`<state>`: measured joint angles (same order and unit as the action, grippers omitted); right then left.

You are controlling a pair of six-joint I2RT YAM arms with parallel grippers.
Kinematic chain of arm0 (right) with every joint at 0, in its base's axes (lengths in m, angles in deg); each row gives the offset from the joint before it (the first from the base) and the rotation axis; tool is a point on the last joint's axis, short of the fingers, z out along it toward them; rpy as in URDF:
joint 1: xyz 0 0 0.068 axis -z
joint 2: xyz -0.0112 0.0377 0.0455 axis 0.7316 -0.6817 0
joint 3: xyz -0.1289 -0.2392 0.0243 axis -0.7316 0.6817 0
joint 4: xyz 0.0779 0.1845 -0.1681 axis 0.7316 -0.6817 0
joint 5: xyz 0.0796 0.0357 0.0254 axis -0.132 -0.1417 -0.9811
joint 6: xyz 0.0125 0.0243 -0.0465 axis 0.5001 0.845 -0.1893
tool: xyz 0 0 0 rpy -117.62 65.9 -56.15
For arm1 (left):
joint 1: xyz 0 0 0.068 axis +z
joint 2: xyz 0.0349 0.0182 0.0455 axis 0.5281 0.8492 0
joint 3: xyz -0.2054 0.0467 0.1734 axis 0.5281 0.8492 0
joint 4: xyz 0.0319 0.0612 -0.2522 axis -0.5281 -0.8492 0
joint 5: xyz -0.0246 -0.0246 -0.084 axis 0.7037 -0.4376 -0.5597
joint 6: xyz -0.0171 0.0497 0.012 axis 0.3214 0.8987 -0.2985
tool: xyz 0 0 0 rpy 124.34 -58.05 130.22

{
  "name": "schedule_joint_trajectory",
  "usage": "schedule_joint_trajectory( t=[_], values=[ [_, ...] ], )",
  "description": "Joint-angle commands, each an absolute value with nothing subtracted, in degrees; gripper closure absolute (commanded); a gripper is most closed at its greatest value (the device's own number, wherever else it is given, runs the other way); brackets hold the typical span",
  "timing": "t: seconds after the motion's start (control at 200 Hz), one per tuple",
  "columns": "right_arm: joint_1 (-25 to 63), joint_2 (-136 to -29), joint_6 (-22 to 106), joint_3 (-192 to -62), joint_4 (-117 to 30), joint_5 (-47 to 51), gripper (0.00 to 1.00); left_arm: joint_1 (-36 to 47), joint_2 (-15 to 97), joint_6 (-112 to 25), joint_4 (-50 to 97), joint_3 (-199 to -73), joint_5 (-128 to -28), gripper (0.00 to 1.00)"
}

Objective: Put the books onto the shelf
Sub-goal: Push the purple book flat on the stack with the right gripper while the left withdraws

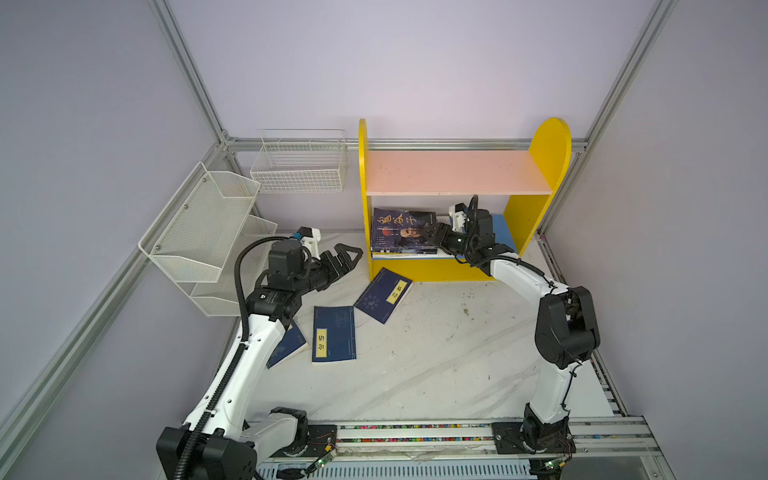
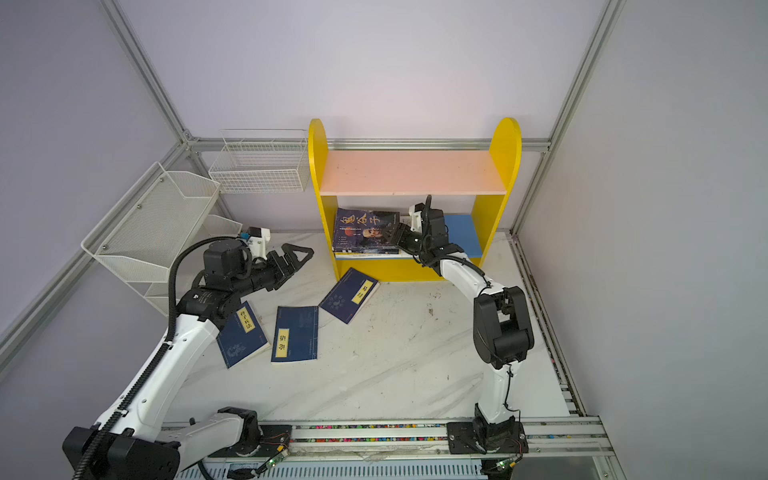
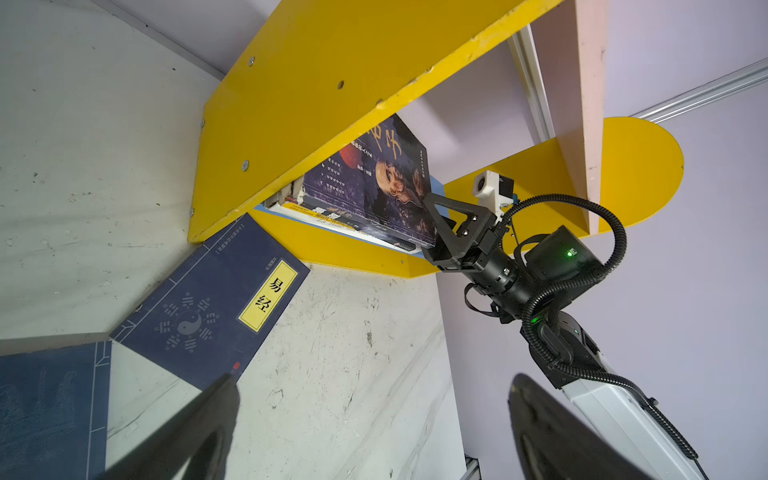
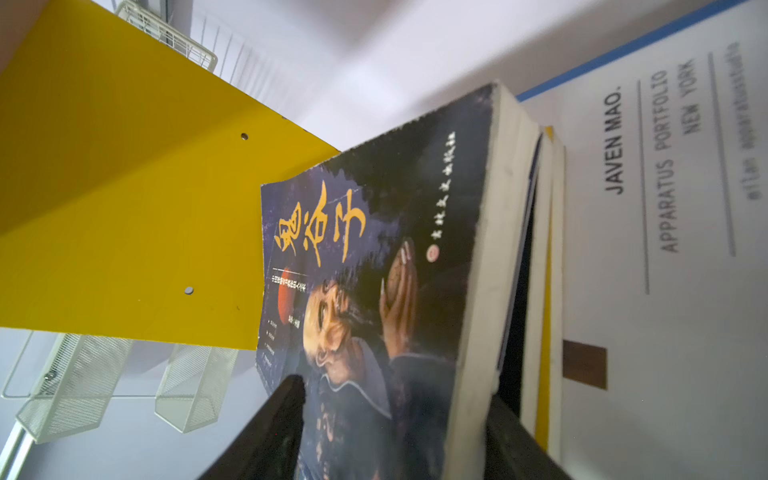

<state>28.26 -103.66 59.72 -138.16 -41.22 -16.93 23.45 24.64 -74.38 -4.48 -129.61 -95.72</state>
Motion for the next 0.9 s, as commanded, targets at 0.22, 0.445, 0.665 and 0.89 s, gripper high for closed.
schedule_joint_trajectory(
  t=[0.22, 0.445, 0.665, 0.89],
  values=[
    [28.5, -101.0, 52.4, -142.0, -50.3, -6.5, 0.36, 24.0, 24.6, -75.1, -1.2, -127.6, -97.5, 0.0],
    [28.4, -99.0, 52.9, -138.6, -49.0, -6.3, 0.43, 24.0, 25.1, -74.5, -1.8, -127.0, -97.4, 0.0],
    [27.2, -99.1, 53.4, -137.8, -47.0, -6.7, 0.6, 24.1, 25.5, -74.3, -1.6, -125.7, -96.8, 0.0],
    [26.5, -100.2, 54.0, -138.2, -45.9, -7.5, 0.66, 24.1, 25.8, -74.4, -1.7, -124.6, -96.8, 0.0]
  ],
)
